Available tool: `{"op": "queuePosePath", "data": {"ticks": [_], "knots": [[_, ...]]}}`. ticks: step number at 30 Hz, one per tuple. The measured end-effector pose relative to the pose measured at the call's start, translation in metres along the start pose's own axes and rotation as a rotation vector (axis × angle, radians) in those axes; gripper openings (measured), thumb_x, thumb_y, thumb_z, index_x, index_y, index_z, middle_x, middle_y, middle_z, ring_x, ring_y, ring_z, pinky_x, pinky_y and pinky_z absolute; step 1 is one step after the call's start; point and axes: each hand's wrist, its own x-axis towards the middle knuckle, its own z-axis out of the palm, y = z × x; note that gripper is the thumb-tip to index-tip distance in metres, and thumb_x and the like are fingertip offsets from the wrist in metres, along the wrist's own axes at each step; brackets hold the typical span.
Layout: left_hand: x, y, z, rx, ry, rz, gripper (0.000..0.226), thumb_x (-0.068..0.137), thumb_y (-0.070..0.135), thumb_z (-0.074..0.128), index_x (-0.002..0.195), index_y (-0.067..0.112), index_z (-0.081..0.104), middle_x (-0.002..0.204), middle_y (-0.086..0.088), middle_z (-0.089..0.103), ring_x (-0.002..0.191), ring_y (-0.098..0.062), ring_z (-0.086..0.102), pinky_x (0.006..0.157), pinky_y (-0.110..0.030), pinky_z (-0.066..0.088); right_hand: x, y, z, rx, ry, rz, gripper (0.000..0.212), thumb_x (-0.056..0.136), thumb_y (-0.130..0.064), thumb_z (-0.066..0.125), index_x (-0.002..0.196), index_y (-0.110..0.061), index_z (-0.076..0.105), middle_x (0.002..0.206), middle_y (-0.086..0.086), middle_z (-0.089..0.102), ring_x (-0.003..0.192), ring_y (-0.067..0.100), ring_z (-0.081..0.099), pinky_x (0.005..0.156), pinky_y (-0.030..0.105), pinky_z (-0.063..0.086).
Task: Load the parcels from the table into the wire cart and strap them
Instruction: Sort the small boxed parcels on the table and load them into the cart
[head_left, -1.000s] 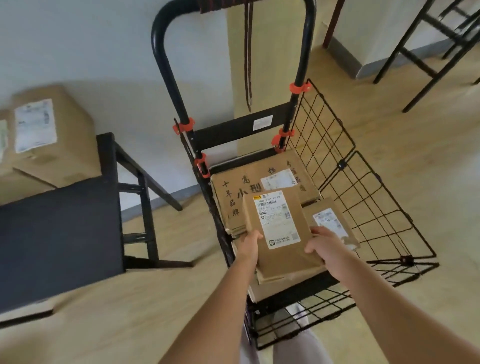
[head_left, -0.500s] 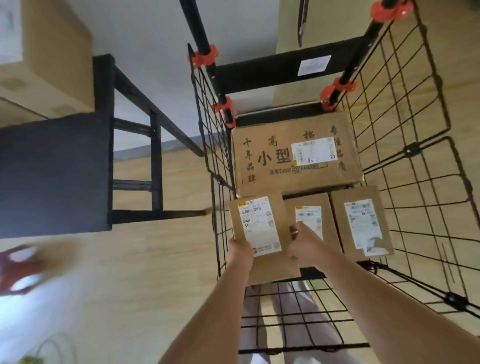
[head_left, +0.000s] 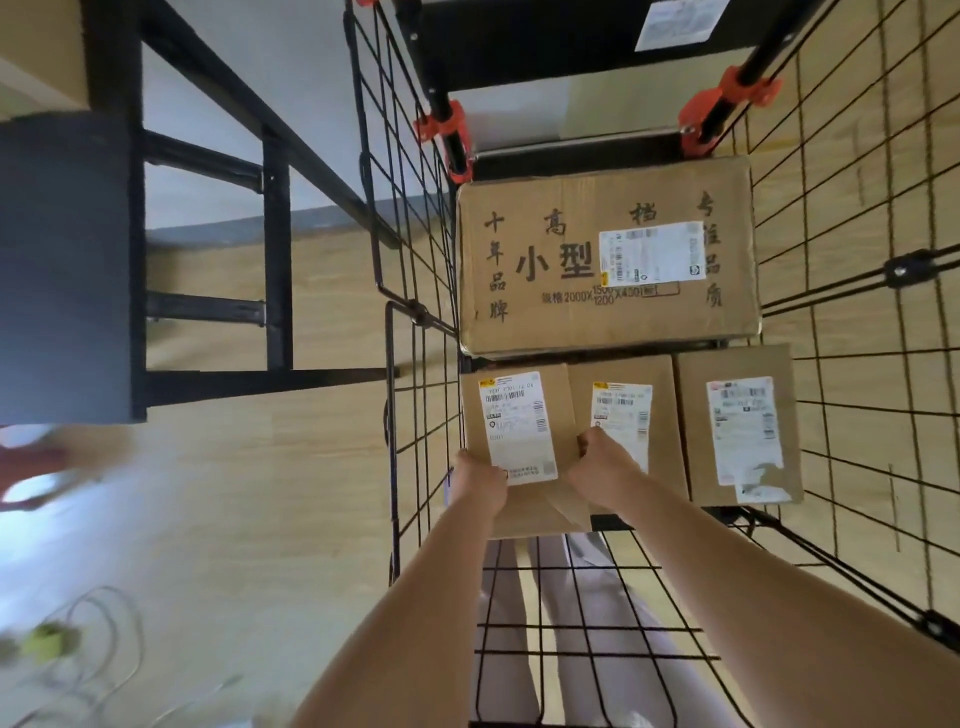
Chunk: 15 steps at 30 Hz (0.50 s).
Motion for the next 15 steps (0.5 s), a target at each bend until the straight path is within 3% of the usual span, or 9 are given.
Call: {"op": "queuePosePath", "data": {"ticks": [4, 7, 10, 14, 15], "knots": [[0.012, 0.005, 0.007, -0.054, -0.032, 0.002, 0.041, 0.097, 0.005, 0.04, 0.138, 0.007, 0.036, 0.118, -0.01, 0.056, 0.092, -0.023, 0.051, 0.07, -0.031, 0.042, 0.009, -0.003, 0.003, -0.002, -0.018, -0.001, 0.036, 0.095, -0.021, 0.059, 0.127, -0.008, 0.05, 0.111, 0.008, 0.061, 0.094, 0.022, 0.059, 0.075, 0.031, 0.05], [0.018, 0.008, 0.012, -0.121, -0.067, -0.021, 0.038, 0.094, 0.004, 0.036, 0.129, 0.009, 0.049, 0.118, -0.014, 0.062, 0.096, -0.031, 0.06, 0.073, -0.032, 0.044, 0.01, -0.005, 0.004, -0.007, -0.057, -0.003, 0.039, 0.094, -0.023, 0.057, 0.132, -0.013, 0.055, 0.115, 0.007, 0.063, 0.096, 0.02, 0.057, 0.069, 0.03, 0.04], [0.018, 0.007, 0.014, -0.119, -0.08, 0.001, 0.033, 0.092, 0.007, 0.038, 0.122, 0.012, 0.051, 0.108, -0.01, 0.063, 0.091, -0.03, 0.061, 0.074, -0.035, 0.048, 0.008, -0.002, 0.004, 0.013, -0.086, -0.01, 0.042, 0.094, -0.023, 0.054, 0.135, -0.017, 0.054, 0.119, 0.006, 0.063, 0.095, 0.02, 0.058, 0.071, 0.029, 0.042], [0.024, 0.004, 0.014, -0.074, -0.084, 0.06, 0.029, 0.092, 0.007, 0.04, 0.11, 0.019, 0.059, 0.102, -0.006, 0.066, 0.091, -0.028, 0.064, 0.089, -0.039, 0.054, 0.006, -0.001, 0.006, 0.009, -0.081, 0.002, 0.045, 0.094, -0.024, 0.054, 0.138, -0.017, 0.049, 0.127, 0.003, 0.058, 0.099, 0.016, 0.052, 0.074, 0.029, 0.032], [0.024, 0.003, 0.014, -0.032, -0.086, 0.095, 0.025, 0.093, 0.007, 0.041, 0.106, 0.022, 0.057, 0.096, -0.002, 0.065, 0.085, -0.024, 0.064, 0.081, -0.035, 0.056, 0.007, -0.002, 0.006, 0.004, -0.081, 0.002, 0.041, 0.093, -0.024, 0.055, 0.133, -0.017, 0.052, 0.124, 0.003, 0.059, 0.096, 0.015, 0.051, 0.075, 0.029, 0.032]]}}
